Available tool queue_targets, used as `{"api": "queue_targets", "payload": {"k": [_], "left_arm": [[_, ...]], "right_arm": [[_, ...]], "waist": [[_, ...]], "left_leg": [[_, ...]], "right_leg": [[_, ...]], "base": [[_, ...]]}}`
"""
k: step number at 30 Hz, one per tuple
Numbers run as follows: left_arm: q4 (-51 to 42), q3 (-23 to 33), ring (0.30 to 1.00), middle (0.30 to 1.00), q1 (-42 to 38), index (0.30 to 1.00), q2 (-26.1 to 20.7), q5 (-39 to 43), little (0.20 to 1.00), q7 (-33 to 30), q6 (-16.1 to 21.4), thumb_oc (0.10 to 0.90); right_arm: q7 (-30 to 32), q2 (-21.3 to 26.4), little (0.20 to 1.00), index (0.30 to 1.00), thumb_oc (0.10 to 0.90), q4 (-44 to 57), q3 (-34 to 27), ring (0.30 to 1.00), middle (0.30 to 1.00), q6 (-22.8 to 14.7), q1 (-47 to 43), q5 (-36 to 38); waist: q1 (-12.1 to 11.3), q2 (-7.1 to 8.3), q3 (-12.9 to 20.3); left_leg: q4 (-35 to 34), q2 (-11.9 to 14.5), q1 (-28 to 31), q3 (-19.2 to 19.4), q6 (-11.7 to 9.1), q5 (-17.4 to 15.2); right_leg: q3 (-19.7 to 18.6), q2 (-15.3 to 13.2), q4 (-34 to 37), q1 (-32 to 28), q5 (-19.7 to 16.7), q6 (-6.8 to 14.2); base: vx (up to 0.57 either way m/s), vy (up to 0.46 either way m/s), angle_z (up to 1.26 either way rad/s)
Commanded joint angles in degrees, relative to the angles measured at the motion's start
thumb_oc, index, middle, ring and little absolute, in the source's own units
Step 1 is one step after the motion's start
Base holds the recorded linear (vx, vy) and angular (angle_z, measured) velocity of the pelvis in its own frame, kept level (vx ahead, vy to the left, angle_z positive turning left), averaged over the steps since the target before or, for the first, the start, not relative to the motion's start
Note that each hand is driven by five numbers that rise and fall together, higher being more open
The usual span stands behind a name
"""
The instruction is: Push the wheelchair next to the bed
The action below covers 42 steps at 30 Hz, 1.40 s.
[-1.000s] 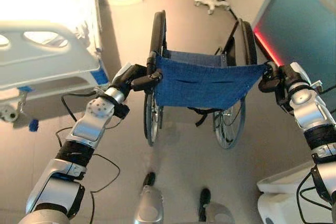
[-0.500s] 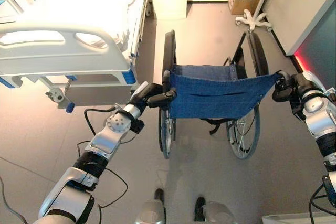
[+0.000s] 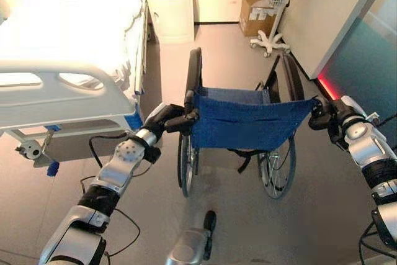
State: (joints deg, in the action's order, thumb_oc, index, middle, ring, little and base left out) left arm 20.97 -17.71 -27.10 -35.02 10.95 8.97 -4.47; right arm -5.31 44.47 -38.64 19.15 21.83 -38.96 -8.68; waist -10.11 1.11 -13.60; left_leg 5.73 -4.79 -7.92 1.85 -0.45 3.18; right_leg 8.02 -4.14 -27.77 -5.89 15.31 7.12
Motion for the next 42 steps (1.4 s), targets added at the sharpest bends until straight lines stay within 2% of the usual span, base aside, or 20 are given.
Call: {"api": "queue_targets", "payload": {"k": [1,4,8,9,11,13,15,17,20,21,27,28,29,30,31,33,35,36,39,42], "left_arm": [[3.1,-0.6,0.3,0.3,0.7,0.3,-2.8,-4.9,0.3,-4.6,-0.3,0.4],[4.1,-1.6,0.3,0.3,-1.6,0.3,-3.6,-3.9,0.3,-4.6,0.7,0.4],[3.7,-1.6,0.3,0.3,-5.2,0.3,-5.2,-2.2,0.3,-5.2,0.5,0.4],[3.9,-1.5,0.3,0.3,-7.0,0.3,-5.4,-1.6,0.3,-5.2,0.1,0.4],[3.6,-1.2,0.3,0.3,-7.6,0.3,-5.3,-1.5,0.3,-4.7,-0.5,0.4],[2.1,-0.6,0.3,0.3,-7.3,0.3,-5.2,-2.0,0.3,-4.1,-1.3,0.4],[1.8,-0.7,0.3,0.3,-7.2,0.3,-5.2,-2.8,0.3,-4.0,-1.2,0.4],[1.7,-1.1,0.3,0.3,-6.1,0.3,-4.4,-1.5,0.3,-4.9,-2.1,0.4],[0.7,-0.8,0.3,0.3,-3.9,0.3,-3.0,-1.1,0.3,-6.2,-3.7,0.4],[0.6,-0.8,0.3,0.3,-3.5,0.3,-2.5,-1.2,0.3,-6.7,-4.2,0.4],[3.7,-2.4,0.3,0.3,-4.8,0.3,0.1,-1.0,0.3,-7.4,-2.3,0.4],[4.0,-2.7,0.3,0.3,-5.1,0.3,0.5,-0.9,0.3,-7.4,-2.2,0.4],[4.5,-2.9,0.3,0.3,-5.5,0.3,1.0,-1.2,0.3,-7.2,-2.1,0.4],[4.6,-2.9,0.3,0.3,-5.6,0.3,1.1,-1.3,0.3,-7.2,-2.1,0.4],[4.6,-3.0,0.3,0.3,-5.6,0.3,1.2,-1.4,0.3,-7.2,-2.2,0.4],[4.7,-2.9,0.3,0.3,-5.7,0.3,2.1,-1.1,0.3,-7.8,-1.8,0.4],[5.5,-3.4,0.3,0.3,-5.8,0.3,2.0,-1.0,0.3,-7.8,-0.5,0.4],[5.1,-3.3,0.3,0.3,-5.2,0.3,1.6,-1.0,0.3,-8.0,-0.6,0.4],[4.6,-2.4,0.3,0.3,-4.3,0.3,0.6,-1.6,0.3,-8.1,-0.3,0.4],[6.0,-1.4,0.3,0.3,-3.3,0.3,-0.3,-0.5,0.3,-7.4,-0.3,0.4]], "right_arm": [[-4.1,-0.7,0.3,0.3,0.4,8.2,7.5,0.3,0.3,-12.2,-1.9,-2.1],[-2.8,-0.4,0.3,0.3,0.4,7.5,8.8,0.3,0.3,-12.2,-3.5,-1.4],[-1.2,-0.8,0.3,0.3,0.4,8.0,9.8,0.3,0.3,-11.6,-5.3,-0.8],[-1.0,-1.1,0.3,0.3,0.4,8.5,10.3,0.3,0.3,-10.7,-6.8,-0.5],[-1.1,-1.0,0.3,0.3,0.4,9.1,10.3,0.3,0.3,-9.8,-7.6,-0.4],[-1.3,-0.5,0.3,0.3,0.4,10.4,10.0,0.3,0.3,-7.9,-8.6,0.2],[-1.1,0.2,0.3,0.3,0.4,10.6,10.1,0.3,0.3,-7.3,-9.5,0.6],[-2.6,0.8,0.3,0.3,0.4,9.7,9.9,0.3,0.3,-7.0,-9.9,1.5],[-4.9,1.5,0.3,0.3,0.4,10.3,10.3,0.3,0.3,-6.7,-9.3,1.0],[-5.1,2.0,0.3,0.3,0.4,10.4,10.0,0.3,0.3,-7.1,-8.5,1.1],[-4.7,3.1,0.3,0.3,0.4,8.9,9.9,0.3,0.3,-8.0,-7.0,0.0],[-4.7,3.4,0.3,0.3,0.4,8.6,9.7,0.3,0.3,-8.4,-6.7,0.0],[-4.3,3.0,0.3,0.3,0.4,7.8,9.7,0.3,0.3,-9.1,-6.5,-0.3],[-4.2,2.7,0.3,0.3,0.4,7.6,9.7,0.3,0.3,-9.3,-6.5,-0.7],[-4.1,2.6,0.3,0.3,0.4,7.6,9.8,0.3,0.3,-9.3,-6.5,-0.8],[-3.2,1.4,0.3,0.3,0.4,7.3,9.8,0.3,0.3,-9.3,-6.8,-1.9],[-2.4,0.1,0.3,0.3,0.4,7.2,9.9,0.3,0.3,-9.1,-6.8,-2.6],[-2.8,-0.5,0.3,0.3,0.4,7.1,10.3,0.3,0.3,-9.3,-7.2,-2.3],[-3.7,-0.9,0.3,0.3,0.4,5.9,11.4,0.3,0.3,-10.6,-8.9,-1.0],[-4.3,-3.3,0.3,0.3,0.4,4.5,11.8,0.3,0.3,-12.4,-8.4,0.3]], "waist": [[0.5,1.06,0.9],[2.7,0.17,-0.6],[4.6,1.61,-3.4],[5.1,2.0,-4.1],[5.3,2.48,-4.0],[5.4,3.38,-3.9],[5.7,3.69,-3.5],[5.8,3.69,-2.2],[7.0,3.08,-1.1],[7.9,2.68,-0.7],[11.2,1.99,0.9],[11.3,2.0,0.9],[10.4,1.78,0.3],[10.2,1.84,0.4],[9.9,1.81,0.2],[8.3,1.08,-1.5],[6.2,-0.07,-3.1],[4.0,-1.27,-3.5],[1.2,-1.5,-3.7],[-0.2,-0.05,-1.3]], "left_leg": [[3.5,-0.2,2.0,-2.5,5.0,-3.8],[4.2,0.5,4.5,-5.2,4.4,-5.5],[5.7,0.2,6.3,-7.7,3.4,-9.9],[6.4,0.8,7.2,-8.7,2.9,-11.6],[7.3,1.4,7.3,-9.2,2.5,-12.8],[9.5,2.8,6.8,-9.7,1.5,-14.9],[11.1,4.4,6.0,-10.1,1.0,-15.6],[12.1,7.9,7.1,-9.3,-0.4,-15.8],[10.5,13.1,11.2,-7.5,-2.1,-11.2],[9.8,15.1,12.2,-6.9,-2.4,-7.2],[12.0,18.8,13.6,-1.2,-3.7,2.0],[12.4,17.8,13.2,-1.3,-3.4,1.7],[12.6,13.8,11.3,-3.0,-2.3,-0.6],[12.1,12.2,10.4,-3.6,-1.8,-0.9],[11.9,11.3,9.8,-3.8,-1.6,-1.2],[10.9,6.1,4.6,-2.2,-1.2,-1.9],[9.0,2.7,-1.6,0.1,-1.9,0.4],[4.8,1.3,-6.1,0.9,-2.7,5.4],[1.0,0.3,-7.8,0.6,-2.9,8.8],[4.7,0.1,-5.8,2.6,0.8,1.6]], "right_leg": [[-0.9,-1.4,1.0,2.5,-19.3,1.4],[-3.0,-3.8,7.7,8.4,-19.2,0.6],[-5.9,-8.9,20.3,14.1,-26.2,2.4],[-6.6,-10.1,25.8,15.5,-27.3,3.3],[-6.9,-10.5,28.2,15.9,-27.5,3.6],[-7.1,-11.1,27.0,15.7,-27.6,3.6],[-7.8,-10.0,22.6,16.3,-25.3,3.6],[-4.5,-9.9,18.6,16.0,-21.7,3.9],[-1.3,-8.5,14.1,16.1,-18.3,2.1],[-0.4,-7.2,13.7,15.4,-17.0,0.5],[3.6,-4.0,15.2,11.9,-14.7,-3.8],[3.8,-3.5,15.8,10.8,-14.4,-4.2],[2.7,-1.9,16.1,8.5,-13.4,-4.5],[2.3,-1.5,16.4,8.1,-13.4,-4.6],[2.1,-1.2,16.5,7.6,-13.2,-4.6],[1.5,1.2,17.5,3.8,-11.8,-4.9],[0.6,3.9,18.5,-0.4,-10.2,-5.4],[-1.0,6.4,19.7,-4.1,-9.3,-5.6],[-2.9,7.6,19.9,-7.0,-8.0,-5.8],[-1.4,5.2,16.2,-7.7,-6.6,-4.5]], "base": [[0.31,-0.147,0.1],[0.31,-0.257,0.04],[0.31,-0.347,0.28],[0.47,-0.467,0.78],[0.44,-0.443,0.79],[0.41,-0.557,0.12],[0.33,-0.459,0.31],[0.45,-0.357,0.76],[0.48,-0.291,0.42],[0.47,-0.356,0.46],[0.33,-0.263,0.68],[0.35,-0.208,1.03],[0.35,-0.194,0.88],[0.28,-0.14,0.65],[0.24,-0.101,0.24],[0.4,-0.12,0.1],[0.5,-0.1,-0.01],[0.52,-0.062,-0.39],[0.43,0.012,-0.76],[0.44,0.122,-1.2]]}}
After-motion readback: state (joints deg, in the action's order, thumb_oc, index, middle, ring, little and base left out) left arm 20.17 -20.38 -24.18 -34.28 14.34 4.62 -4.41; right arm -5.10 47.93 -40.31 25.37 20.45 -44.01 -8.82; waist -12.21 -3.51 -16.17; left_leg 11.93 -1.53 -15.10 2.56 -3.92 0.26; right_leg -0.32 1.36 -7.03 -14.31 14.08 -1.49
